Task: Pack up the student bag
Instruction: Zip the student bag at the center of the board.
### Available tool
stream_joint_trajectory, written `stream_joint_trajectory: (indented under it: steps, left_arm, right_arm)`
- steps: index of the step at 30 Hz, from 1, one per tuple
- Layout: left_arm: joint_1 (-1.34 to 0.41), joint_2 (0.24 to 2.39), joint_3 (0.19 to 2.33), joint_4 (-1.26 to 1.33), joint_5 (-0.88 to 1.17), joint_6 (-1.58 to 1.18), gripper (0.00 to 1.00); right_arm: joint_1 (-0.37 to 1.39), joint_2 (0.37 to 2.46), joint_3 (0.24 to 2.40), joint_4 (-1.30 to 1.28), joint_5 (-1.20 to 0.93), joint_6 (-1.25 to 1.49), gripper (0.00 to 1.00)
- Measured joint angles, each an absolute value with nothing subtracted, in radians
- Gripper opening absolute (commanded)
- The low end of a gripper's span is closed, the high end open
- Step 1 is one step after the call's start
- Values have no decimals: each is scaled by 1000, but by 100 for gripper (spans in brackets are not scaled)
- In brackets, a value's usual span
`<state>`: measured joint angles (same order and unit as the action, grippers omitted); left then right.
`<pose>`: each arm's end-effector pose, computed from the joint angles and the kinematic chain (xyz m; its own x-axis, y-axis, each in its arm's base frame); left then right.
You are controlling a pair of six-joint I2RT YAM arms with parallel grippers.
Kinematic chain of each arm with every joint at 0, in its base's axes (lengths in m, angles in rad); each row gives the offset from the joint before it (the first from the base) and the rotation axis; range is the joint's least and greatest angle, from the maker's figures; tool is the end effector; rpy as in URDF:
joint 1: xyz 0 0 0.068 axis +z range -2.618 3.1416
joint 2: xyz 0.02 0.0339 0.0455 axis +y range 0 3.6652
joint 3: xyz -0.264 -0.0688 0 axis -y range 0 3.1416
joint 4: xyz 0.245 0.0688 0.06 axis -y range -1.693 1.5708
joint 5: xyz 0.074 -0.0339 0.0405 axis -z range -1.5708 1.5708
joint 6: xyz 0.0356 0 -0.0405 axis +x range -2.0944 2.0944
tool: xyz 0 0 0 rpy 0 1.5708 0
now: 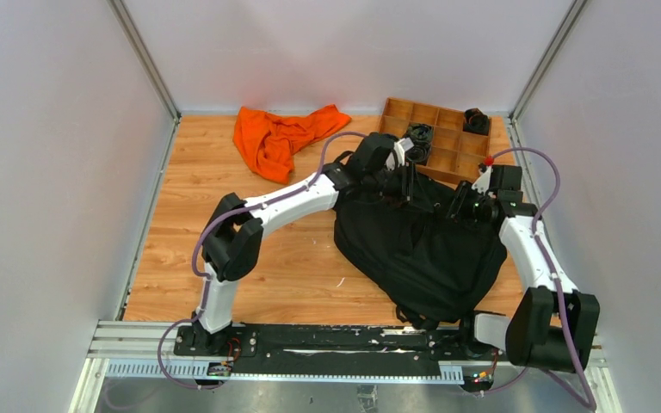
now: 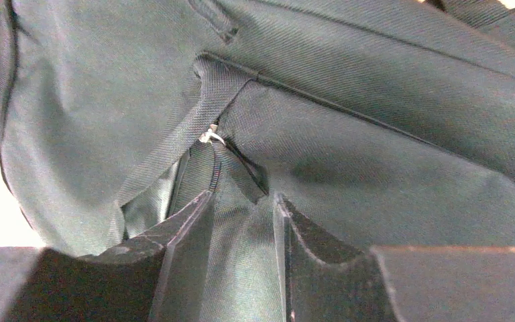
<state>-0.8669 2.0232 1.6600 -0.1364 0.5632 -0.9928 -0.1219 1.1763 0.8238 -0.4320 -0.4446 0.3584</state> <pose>0.2943 -0.3760 0.2701 -0.9633 0.0404 -0.2653 0.2582 0.4097 -0.8749 0.2444 -0.0145 0.2540 -0.7242 0.4078 -0.5562 0.0658 0.8437 0.5328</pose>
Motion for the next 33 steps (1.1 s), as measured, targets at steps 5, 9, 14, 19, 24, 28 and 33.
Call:
stream_joint_trajectory:
  steps: [5, 9, 14, 19, 24, 28, 33]
  left_arm:
    - [-865, 1998, 1767, -272, 493, -870, 46]
    - [-854, 2040, 1896, -398, 452, -768, 55]
    - [-839, 2239, 2205, -556, 422, -638, 62]
    - [-833, 2405, 2328, -656, 406, -562, 63]
    - [-833, 2499, 2367, -682, 408, -550, 63]
    - [-833, 2503, 2378, -651, 420, -559, 62]
    - [-833, 2518, 2379, -596, 456, -599, 61]
  right_arm:
    - [-81, 1242, 824, -418, -441, 346, 35]
    - [-74, 1257, 824, -403, -405, 342, 27]
    - [-72, 1256, 814, -368, -353, 338, 32]
    - [-72, 1256, 794, -324, -348, 339, 16]
    - [-72, 1262, 772, -291, -354, 344, 0]
    - [-72, 1256, 768, -286, -367, 348, 0]
    - [-72, 1223, 767, -289, -385, 348, 0]
